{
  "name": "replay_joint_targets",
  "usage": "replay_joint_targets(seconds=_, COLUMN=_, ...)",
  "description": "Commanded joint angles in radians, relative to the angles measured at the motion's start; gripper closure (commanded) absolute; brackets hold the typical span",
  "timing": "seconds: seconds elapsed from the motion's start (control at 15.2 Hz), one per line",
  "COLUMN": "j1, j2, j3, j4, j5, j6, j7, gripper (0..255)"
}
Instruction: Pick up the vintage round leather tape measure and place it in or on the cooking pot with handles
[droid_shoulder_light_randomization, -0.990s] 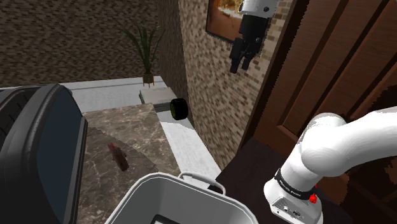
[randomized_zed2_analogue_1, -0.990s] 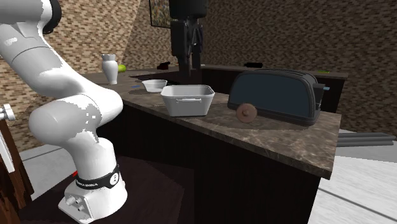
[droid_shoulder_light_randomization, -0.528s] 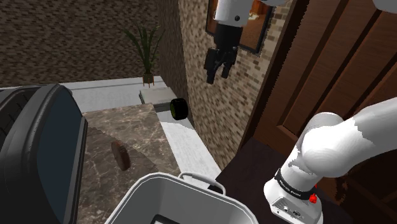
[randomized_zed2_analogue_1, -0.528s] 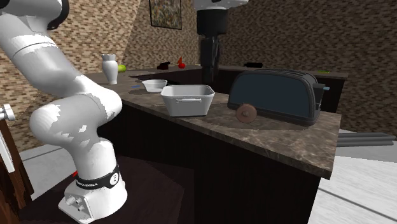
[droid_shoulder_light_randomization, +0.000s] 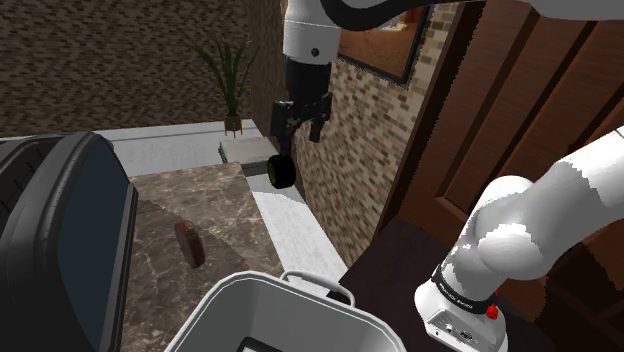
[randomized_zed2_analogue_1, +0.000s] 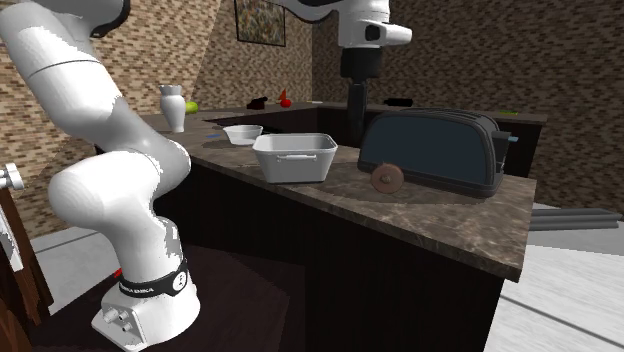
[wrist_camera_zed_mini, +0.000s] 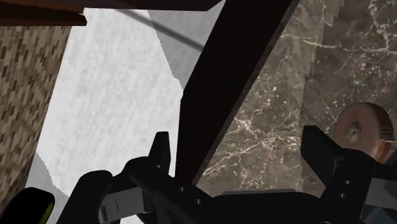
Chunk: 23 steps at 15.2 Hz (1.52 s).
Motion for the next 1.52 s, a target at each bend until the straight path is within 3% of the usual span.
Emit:
replay_joint_targets(seconds=0.0, j1=0.006, j2=0.07, j3=0.041, j4=0.035, j5=-0.009, j6=0.033, j7=0.044, gripper=0)
replay_joint_targets(seconds=0.4, j1=0.027, j2=0.276, j3=0.15, j4=0.161, j5=-0.075, j6=0.092, j7=0.183, gripper=0)
replay_joint_targets(seconds=0.79, j1=0.078, j2=0.516, j3=0.226, j4=0.334, j5=-0.197, j6=0.11, j7=0.338, gripper=0)
replay_joint_targets(seconds=1.19, j1=0.185, j2=0.777, j3=0.245, j4=0.566, j5=-0.34, j6=0.075, j7=0.472, gripper=0)
replay_joint_targets(seconds=1.45, j1=0.196, j2=0.802, j3=0.239, j4=0.552, j5=-0.353, j6=0.108, j7=0.483, gripper=0)
